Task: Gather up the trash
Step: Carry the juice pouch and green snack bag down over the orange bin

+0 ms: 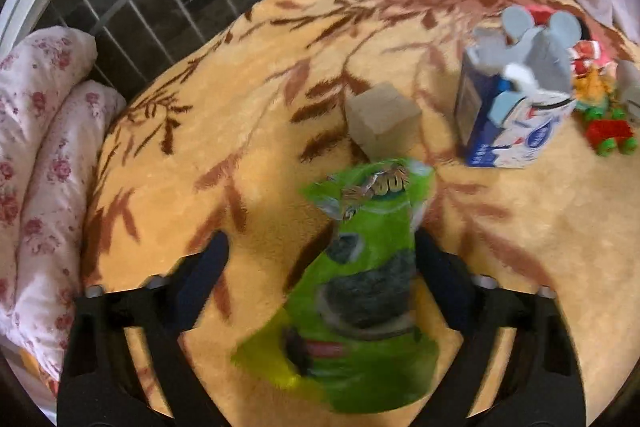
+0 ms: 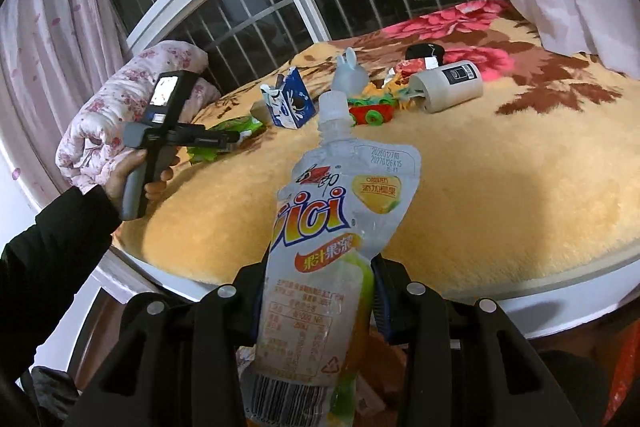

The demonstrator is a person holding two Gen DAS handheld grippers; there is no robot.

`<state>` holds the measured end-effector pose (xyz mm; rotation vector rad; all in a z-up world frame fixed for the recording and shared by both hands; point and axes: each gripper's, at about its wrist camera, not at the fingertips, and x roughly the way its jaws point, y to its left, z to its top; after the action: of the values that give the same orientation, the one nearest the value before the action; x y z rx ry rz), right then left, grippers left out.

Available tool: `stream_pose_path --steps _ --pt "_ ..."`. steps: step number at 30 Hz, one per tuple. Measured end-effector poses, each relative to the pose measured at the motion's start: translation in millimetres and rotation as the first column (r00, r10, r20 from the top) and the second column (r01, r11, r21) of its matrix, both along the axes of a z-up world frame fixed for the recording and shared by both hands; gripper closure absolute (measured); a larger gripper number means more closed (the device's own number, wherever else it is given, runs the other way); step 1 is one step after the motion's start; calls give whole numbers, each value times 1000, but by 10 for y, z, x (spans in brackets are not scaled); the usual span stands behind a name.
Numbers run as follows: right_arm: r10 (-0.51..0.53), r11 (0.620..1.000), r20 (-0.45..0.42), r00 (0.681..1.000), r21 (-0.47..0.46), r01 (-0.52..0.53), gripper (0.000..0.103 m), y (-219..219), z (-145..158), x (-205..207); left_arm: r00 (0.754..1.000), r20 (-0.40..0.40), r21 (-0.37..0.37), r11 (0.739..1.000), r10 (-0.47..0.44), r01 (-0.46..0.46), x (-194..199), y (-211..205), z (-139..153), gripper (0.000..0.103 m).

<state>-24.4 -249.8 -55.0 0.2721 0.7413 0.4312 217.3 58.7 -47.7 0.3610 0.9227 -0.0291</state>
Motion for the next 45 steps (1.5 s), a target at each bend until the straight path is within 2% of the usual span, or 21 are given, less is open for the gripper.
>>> stream_pose_path --steps 1,2,3,5,9,13,18,23,27,31,36,40,45 --pt "-2 1000 1 1000 0 2 63 -1 -3 -2 1000 -23 -28 1000 -2 2 9 0 -43 63" --pt "-6 1000 4 1000 0 6 63 1 -5 -6 1000 -23 -65 998 2 -4 -17 -8 -52 68" --pt "-5 1000 4 1000 1 5 63 2 -11 -6 1000 -7 -66 998 8 -9 -51 -34 -42 71" --pt "-7 1000 6 1000 9 7 63 5 -8 -20 999 39 -49 998 38 -36 -196 -116 -10 73" --pt "16 1000 31 999 15 -16 63 29 57 -83 993 96 -112 992 72 -61 -581 -264 124 74" --pt "34 999 43 998 9 -35 63 55 109 -165 985 150 -121 990 88 -70 -1161 -481 280 74" --pt "43 999 50 998 1 -43 63 62 121 -315 983 158 -174 983 93 -65 -1726 -661 338 74" --pt "66 997 53 996 -39 -64 63 82 95 -487 979 186 -145 988 86 -59 -2174 -854 264 74" --pt "99 993 44 994 -68 -96 63 131 16 -615 985 154 -191 980 77 -47 -2431 -921 132 74" --pt "142 984 37 989 -113 -137 63 217 -124 -713 992 103 -241 969 73 -46 -2646 -978 -160 74" --pt "177 972 -3 984 -158 -176 63 324 -410 -779 997 61 -220 975 48 -34 -2821 -1073 -553 74" --pt "185 968 -65 981 -163 -193 63 391 -662 -773 999 -41 -260 965 28 -38 -2799 -1086 -888 74" --pt "198 954 -136 971 -203 -223 63 501 -951 -734 987 -158 -287 957 5 -50 -2708 -1101 -1238 74"
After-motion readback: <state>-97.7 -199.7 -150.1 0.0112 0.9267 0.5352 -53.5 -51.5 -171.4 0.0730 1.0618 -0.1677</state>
